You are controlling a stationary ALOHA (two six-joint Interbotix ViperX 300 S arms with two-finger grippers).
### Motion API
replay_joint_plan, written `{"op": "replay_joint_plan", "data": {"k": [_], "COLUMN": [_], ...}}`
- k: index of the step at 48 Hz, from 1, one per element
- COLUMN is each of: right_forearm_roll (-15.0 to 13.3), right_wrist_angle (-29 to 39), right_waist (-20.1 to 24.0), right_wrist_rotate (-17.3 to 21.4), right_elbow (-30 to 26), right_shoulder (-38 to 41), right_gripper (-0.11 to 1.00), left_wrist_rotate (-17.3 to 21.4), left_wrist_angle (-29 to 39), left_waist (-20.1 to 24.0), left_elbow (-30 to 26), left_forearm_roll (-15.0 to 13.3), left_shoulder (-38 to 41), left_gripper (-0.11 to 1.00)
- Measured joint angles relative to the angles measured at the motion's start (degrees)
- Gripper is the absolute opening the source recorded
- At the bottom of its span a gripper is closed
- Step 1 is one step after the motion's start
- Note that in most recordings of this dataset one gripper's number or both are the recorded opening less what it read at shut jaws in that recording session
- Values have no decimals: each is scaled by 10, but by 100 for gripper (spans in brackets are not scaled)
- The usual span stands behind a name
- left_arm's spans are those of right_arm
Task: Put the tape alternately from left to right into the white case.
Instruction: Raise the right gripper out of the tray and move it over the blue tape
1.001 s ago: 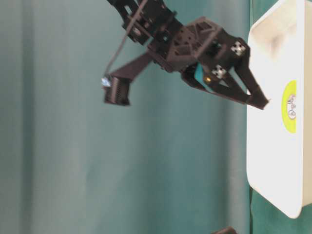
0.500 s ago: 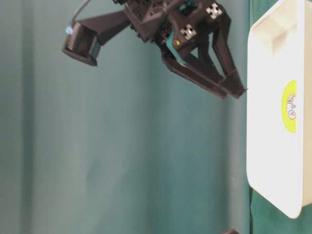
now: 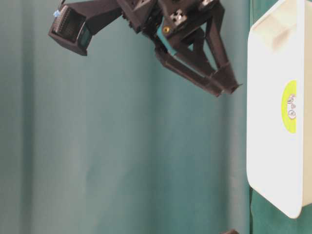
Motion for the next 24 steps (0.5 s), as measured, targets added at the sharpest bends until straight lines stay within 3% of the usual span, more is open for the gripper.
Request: {"op": "replay_joint_plan", "data": {"k": [24], "right_forearm_roll": [0], "right_wrist_angle": [-18], "right_waist": [59], "right_wrist_rotate": [1], "right_elbow": [28], "right_shoulder": [-3], "right_gripper": [81], "left_wrist_rotate": [-2], "left_wrist_angle": [-3], "left_waist": [-12], "left_elbow": [-1], "left_forearm_roll": [-1], "left_shoulder": [2], "left_gripper": [75]}}
